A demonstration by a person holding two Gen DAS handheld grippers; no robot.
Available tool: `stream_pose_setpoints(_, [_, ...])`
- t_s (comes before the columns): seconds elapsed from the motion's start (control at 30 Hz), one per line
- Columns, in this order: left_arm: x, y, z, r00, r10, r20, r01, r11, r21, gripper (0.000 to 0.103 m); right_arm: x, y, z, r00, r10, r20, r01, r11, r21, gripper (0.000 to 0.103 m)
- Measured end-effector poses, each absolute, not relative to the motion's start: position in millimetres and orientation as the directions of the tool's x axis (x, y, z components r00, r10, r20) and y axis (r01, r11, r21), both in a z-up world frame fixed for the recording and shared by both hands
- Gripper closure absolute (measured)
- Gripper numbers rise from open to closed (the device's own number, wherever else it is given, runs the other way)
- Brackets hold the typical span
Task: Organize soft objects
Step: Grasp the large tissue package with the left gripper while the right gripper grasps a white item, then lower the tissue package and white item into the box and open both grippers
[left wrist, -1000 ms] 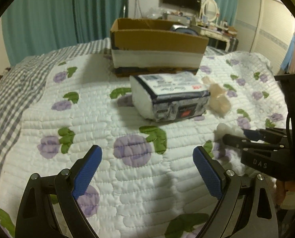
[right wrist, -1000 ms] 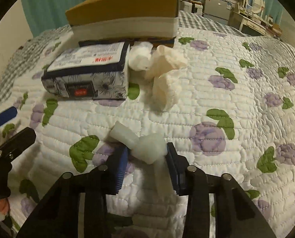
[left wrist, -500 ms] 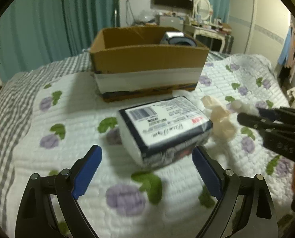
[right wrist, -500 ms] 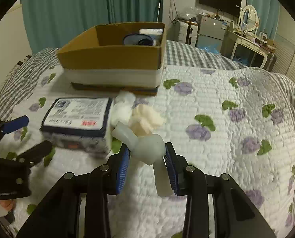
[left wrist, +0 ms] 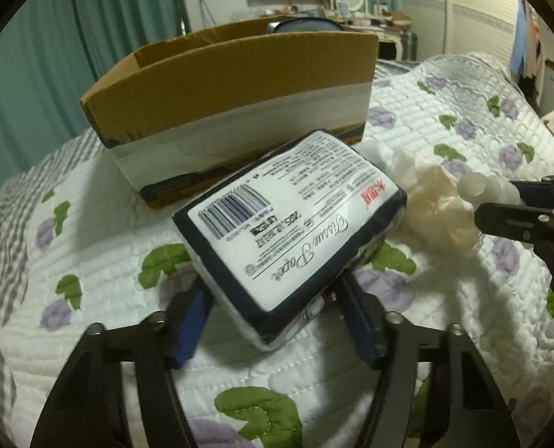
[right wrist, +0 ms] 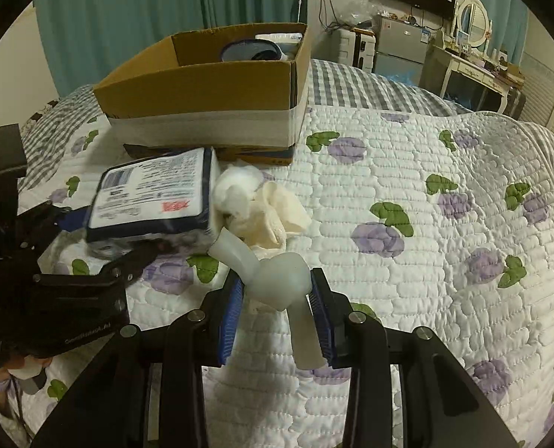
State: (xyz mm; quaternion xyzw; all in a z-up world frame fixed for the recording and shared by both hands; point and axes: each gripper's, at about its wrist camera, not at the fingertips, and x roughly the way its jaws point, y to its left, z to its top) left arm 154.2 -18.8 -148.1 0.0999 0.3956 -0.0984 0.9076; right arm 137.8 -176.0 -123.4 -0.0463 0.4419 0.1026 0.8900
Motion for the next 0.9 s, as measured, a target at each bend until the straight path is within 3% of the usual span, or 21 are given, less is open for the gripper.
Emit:
stream_pose_setpoints(0.17, [149.7, -15.7, -142.9, 0.672, -0.122, -0.730, 0.265, 0.961, 0.083, 0.060, 134.8, -176.4, -122.9, 0.588, 0.144, -0.796, -0.218, 0.976, 0.016, 0.068])
stream_pose_setpoints(0.4, [129.9, -2.5, -119.9, 0.662, -0.192, -0.724, 0.259, 0.966, -0.020, 0.068, 113.5, -177.5, -101.2, 0.629, 0.154, -0.762, -0.210, 0.977, 0.024, 0.068])
stream_pose_setpoints(0.57, [106.9, -2.6, -96.3, 0.692, -0.199, -0.694, 0.274, 0.962, -0.003, 0.076, 96.2, -181.2, -79.7, 0.662, 0.170, -0.730, -0.199, 0.979, 0.047, 0.068])
stream_pose_setpoints(0.9, [77.5, -6.8, -58.6, 0.714, -0.206, -0.670, 0.301, 0.953, 0.028, 0.077, 74.1, -183.1, -46.7, 0.711, 0.193, -0.676, -0.210, 0.976, 0.058, 0.068])
